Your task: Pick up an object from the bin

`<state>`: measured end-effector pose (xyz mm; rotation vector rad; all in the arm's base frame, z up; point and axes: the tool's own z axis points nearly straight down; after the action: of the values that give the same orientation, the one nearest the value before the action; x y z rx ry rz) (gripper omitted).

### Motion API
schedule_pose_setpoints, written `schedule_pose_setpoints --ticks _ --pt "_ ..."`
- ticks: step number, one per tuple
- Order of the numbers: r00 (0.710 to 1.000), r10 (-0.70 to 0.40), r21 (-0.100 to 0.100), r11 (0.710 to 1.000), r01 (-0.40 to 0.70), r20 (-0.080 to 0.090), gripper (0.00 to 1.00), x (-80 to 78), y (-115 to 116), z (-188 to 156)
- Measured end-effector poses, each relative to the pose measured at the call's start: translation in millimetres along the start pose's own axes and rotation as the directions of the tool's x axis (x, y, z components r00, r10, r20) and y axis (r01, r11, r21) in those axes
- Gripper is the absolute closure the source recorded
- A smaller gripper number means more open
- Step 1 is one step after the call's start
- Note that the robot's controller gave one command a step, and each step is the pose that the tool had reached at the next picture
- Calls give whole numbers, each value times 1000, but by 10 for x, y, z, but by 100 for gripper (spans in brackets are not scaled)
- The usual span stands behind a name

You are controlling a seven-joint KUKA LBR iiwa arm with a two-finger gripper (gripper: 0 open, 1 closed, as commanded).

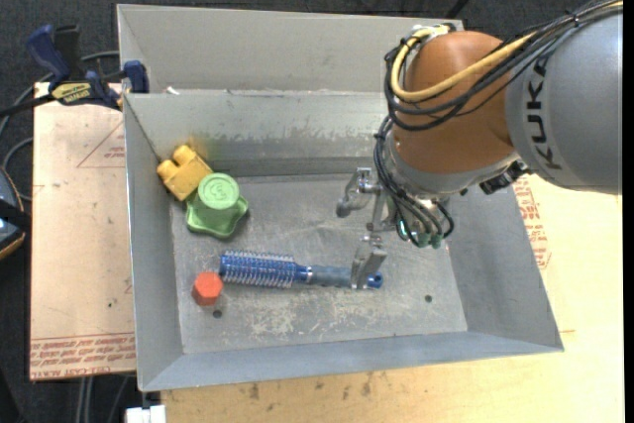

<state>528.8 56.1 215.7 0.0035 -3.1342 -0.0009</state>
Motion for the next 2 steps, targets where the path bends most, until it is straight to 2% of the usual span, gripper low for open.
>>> schedule_pose_setpoints --ticks 1,2 --pt "956 -294 1 956 294 13 0 -176 -238 1421" --pt "956 -293 3 956 293 16 100 -186 -245 1394"
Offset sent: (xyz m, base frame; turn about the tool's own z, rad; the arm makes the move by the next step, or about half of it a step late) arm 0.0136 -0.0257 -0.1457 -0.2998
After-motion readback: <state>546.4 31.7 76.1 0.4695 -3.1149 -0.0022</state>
